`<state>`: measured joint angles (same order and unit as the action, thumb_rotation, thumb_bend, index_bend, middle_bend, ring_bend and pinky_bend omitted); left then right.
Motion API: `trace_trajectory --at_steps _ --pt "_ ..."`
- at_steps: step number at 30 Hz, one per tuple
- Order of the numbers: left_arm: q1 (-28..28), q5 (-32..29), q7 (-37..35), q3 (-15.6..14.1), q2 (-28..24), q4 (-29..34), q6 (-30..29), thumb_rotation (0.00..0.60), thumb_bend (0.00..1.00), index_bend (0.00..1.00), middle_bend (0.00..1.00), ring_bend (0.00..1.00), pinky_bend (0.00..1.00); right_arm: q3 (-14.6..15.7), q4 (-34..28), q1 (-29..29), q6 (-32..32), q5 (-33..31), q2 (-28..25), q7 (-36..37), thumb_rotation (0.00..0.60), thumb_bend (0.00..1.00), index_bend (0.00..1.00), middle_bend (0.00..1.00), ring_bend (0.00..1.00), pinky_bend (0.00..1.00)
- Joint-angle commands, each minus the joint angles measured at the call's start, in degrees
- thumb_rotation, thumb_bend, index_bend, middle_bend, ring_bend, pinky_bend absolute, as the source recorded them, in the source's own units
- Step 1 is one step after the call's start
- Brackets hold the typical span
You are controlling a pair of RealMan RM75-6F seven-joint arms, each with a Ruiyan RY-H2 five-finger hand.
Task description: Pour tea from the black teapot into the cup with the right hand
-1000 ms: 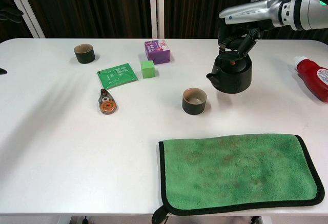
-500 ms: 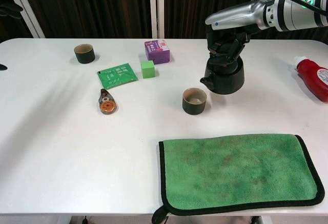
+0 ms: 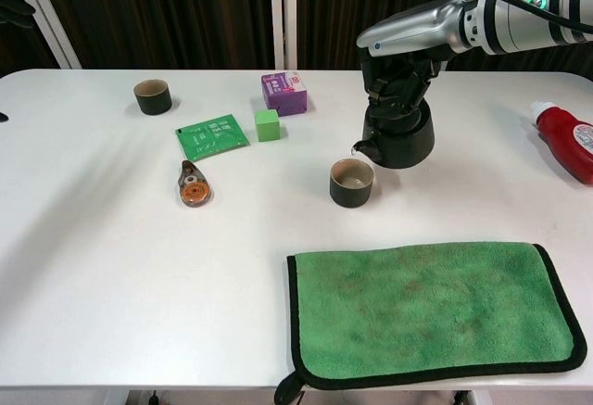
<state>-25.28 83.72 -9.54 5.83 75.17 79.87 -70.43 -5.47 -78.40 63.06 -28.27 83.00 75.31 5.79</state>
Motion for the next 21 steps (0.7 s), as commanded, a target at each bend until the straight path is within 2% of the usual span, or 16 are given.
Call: trace_trajectory --at_steps 1,21 --pt "0.0 0.1 -0.2 0.0 0.0 -0.1 -0.1 0.600 0.00 0.14 0.14 0.11 0.27 0.1 -0.3 0.4 0.4 -0.6 0.0 -1.4 0.556 0.70 1.00 1.00 0.89 0.58" --pt "0.2 0.7 -1.7 -0.1 0.2 -1.1 -0.9 0.600 0.00 0.14 0.14 0.11 0.27 0.3 -2.8 1.5 0.8 -6.1 -0.8 -11.4 0.558 0.70 1.00 1.00 0.89 0.59"
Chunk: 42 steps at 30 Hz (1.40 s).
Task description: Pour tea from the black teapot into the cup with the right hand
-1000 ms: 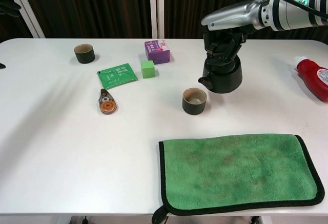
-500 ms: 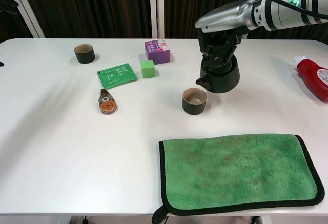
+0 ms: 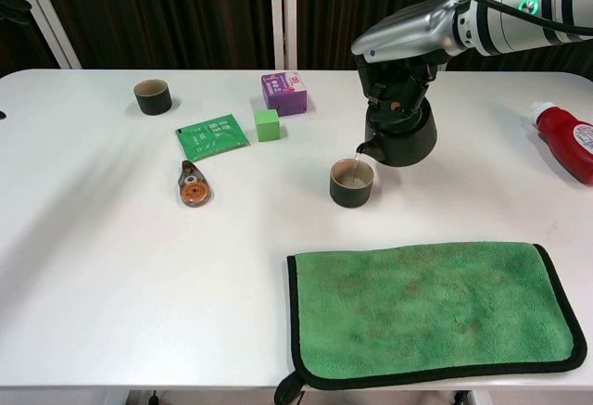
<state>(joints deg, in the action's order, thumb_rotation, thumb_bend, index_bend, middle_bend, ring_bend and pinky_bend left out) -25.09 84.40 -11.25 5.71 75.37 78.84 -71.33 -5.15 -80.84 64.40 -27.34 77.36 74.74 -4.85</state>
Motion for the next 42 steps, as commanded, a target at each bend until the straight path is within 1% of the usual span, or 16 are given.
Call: trace_trajectory --at_steps 1,4,20,36,42 --pt "0.0 0.0 -0.1 0.0 0.0 0.0 0.0 0.600 0.00 0.14 0.14 0.11 0.27 0.0 -0.4 0.2 -0.1 -0.6 -0.3 -1.2 0.558 0.71 1.00 1.00 0.89 0.59" --pt "0.0 0.1 -0.1 -0.1 0.1 -0.1 0.0 0.600 0.00 0.14 0.14 0.11 0.27 0.2 -0.7 0.3 -0.2 -1.3 -0.4 -2.4 0.559 0.72 1.00 1.00 0.89 0.59" --pt "0.1 0.1 -0.2 -0.1 0.2 -0.2 -0.2 0.600 0.00 0.14 0.14 0.11 0.27 0.7 -1.3 0.6 -1.0 -4.0 -0.3 -6.6 0.561 0.72 1.00 1.00 0.90 0.60" --pt "0.1 0.1 -0.5 -0.2 0.1 -0.3 -0.1 0.600 0.00 0.14 0.14 0.11 0.27 0.8 -1.4 0.8 -1.0 -5.6 0.1 -7.2 0.563 0.73 1.00 1.00 0.90 0.60" --pt "0.1 0.2 -0.6 -0.1 -0.1 -0.3 -0.2 0.600 0.00 0.14 0.14 0.11 0.27 0.6 -1.5 0.5 -0.8 -6.5 0.2 -5.9 0.562 0.73 1.00 1.00 0.90 0.60"
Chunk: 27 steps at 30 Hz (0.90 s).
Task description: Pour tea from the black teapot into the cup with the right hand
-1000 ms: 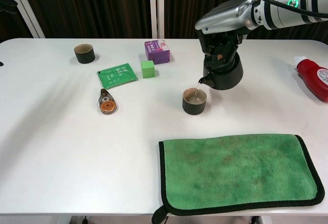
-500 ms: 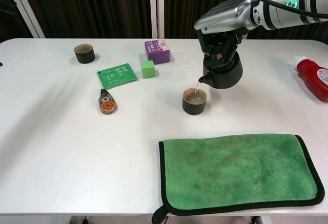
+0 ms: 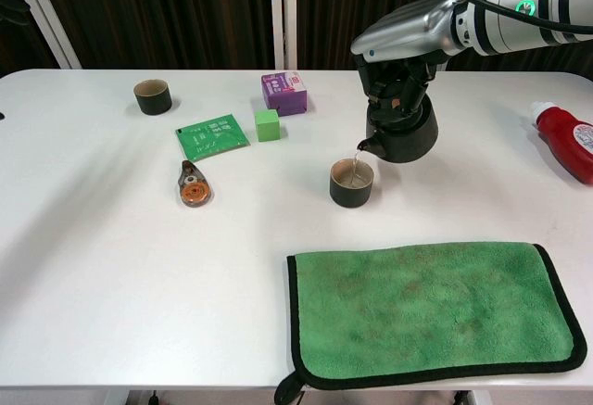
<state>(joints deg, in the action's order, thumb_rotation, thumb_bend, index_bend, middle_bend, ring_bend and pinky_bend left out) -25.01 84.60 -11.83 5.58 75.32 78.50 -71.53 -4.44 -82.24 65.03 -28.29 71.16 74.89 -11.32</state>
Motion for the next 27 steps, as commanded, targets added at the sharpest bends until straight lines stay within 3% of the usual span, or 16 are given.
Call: trace_trajectory --at_steps 1,10,16,22,27 --pt "0.0 0.0 0.0 0.0 -0.1 0.0 -0.1 0.600 0.00 0.14 0.14 0.11 0.27 -0.3 -0.1 -0.2 0.1 -0.5 0.1 1.0 0.562 0.73 1.00 1.00 0.90 0.60" --pt "0.1 0.0 -0.3 0.0 0.0 -0.1 -0.1 0.600 0.00 0.14 0.14 0.11 0.27 -2.2 -1.7 -0.8 -0.4 -0.2 -0.7 6.1 0.563 0.73 1.00 1.00 0.90 0.60" --pt "0.1 0.1 -0.6 0.0 0.0 -0.2 -0.2 0.600 0.00 0.14 0.14 0.11 0.27 -4.1 -3.1 -2.4 -0.8 0.4 -1.8 13.6 0.562 0.73 1.00 1.00 0.90 0.60" --pt "0.2 0.1 -0.6 -0.2 0.1 -0.3 -0.2 0.600 0.00 0.14 0.14 0.11 0.27 -5.3 -3.6 -5.4 -5.1 4.3 -3.1 20.7 0.564 0.73 1.00 1.00 0.90 0.60" --pt "0.2 0.1 -0.5 -0.3 0.3 -0.5 -0.2 0.600 0.00 0.14 0.14 0.11 0.27 -4.8 -3.4 -8.3 -7.6 7.1 -4.9 27.9 0.564 0.75 1.00 1.00 0.90 0.60"
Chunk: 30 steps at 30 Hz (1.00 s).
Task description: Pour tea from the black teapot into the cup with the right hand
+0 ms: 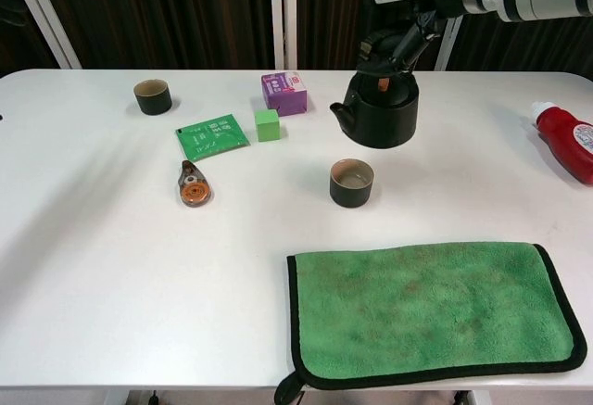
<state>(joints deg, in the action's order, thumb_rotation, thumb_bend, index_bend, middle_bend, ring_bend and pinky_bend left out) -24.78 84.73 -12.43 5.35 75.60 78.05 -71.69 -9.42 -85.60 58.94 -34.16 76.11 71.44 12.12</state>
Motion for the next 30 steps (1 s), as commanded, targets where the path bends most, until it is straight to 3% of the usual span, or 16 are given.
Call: trace_trajectory --at_steps 1,12,20,30 --pt "0.0 0.0 0.1 0.0 0.0 0.0 0.0 0.600 0.00 0.14 0.14 0.11 0.27 0.4 -0.1 -2.6 -1.8 2.5 -1.9 5.9 0.563 0.75 1.00 1.00 0.90 0.60" --pt "-0.4 -0.2 1.1 -0.2 0.7 0.0 0.9 0.600 0.00 0.14 0.14 0.11 0.27 4.0 3.6 -6.3 -2.5 6.1 -3.0 13.3 0.564 0.74 1.00 1.00 0.90 0.60" --pt "-0.4 -0.6 0.8 -0.5 1.0 -0.8 1.7 0.600 0.00 0.14 0.14 0.11 0.27 6.1 9.4 -7.2 -2.3 7.4 0.7 12.8 0.564 0.74 1.00 1.00 0.90 0.60" --pt "0.1 -0.8 0.3 -0.5 0.3 -0.8 1.4 0.600 0.00 0.14 0.14 0.11 0.27 6.7 14.9 -7.5 -2.2 7.4 5.2 13.0 0.564 0.73 1.00 1.00 0.89 0.60"
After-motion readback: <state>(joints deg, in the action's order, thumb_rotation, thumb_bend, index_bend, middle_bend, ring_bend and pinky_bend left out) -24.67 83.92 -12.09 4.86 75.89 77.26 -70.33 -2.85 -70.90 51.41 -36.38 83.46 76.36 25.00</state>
